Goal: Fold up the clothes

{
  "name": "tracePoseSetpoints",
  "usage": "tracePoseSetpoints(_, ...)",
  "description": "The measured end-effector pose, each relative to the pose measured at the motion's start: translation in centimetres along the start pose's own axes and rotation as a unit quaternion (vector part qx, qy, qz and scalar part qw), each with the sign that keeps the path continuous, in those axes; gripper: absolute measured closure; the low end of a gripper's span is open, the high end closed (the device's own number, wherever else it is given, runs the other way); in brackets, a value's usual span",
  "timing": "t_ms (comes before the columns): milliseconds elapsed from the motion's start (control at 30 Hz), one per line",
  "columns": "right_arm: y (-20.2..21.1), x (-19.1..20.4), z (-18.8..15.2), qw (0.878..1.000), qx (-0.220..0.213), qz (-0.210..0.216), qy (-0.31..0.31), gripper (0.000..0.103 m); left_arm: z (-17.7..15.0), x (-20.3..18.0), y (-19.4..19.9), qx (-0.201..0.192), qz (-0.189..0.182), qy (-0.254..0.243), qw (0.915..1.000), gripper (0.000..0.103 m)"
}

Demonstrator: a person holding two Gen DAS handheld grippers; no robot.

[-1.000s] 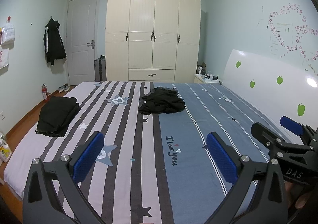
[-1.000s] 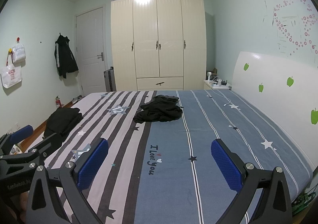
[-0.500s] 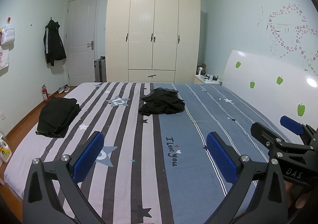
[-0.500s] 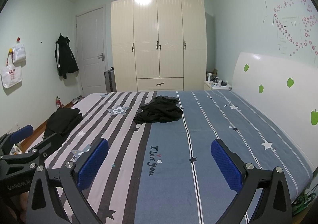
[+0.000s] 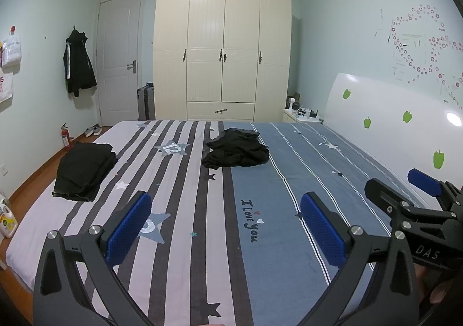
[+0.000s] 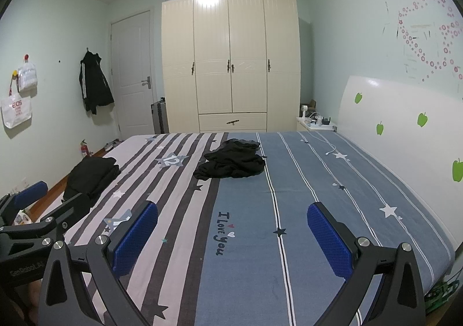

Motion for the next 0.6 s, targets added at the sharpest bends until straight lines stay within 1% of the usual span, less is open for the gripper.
tracePoseSetpoints(600,0.24,0.07,-0.66,1.000,0.007,0.001,-0.003,0.001,-0.08,-0.14,0.28,0.002,-0.005,0.003,1.0000,0.001)
Point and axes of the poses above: each gripper's, at about its wrist camera, not at the fingertips, and y roughly against the way its jaws point, x to its left, z to its top, the point moved 5 cm from there along -y, roughly the way its jaws point, and after that the axes turned 15 degrees about -y, right-handed, at the moved point
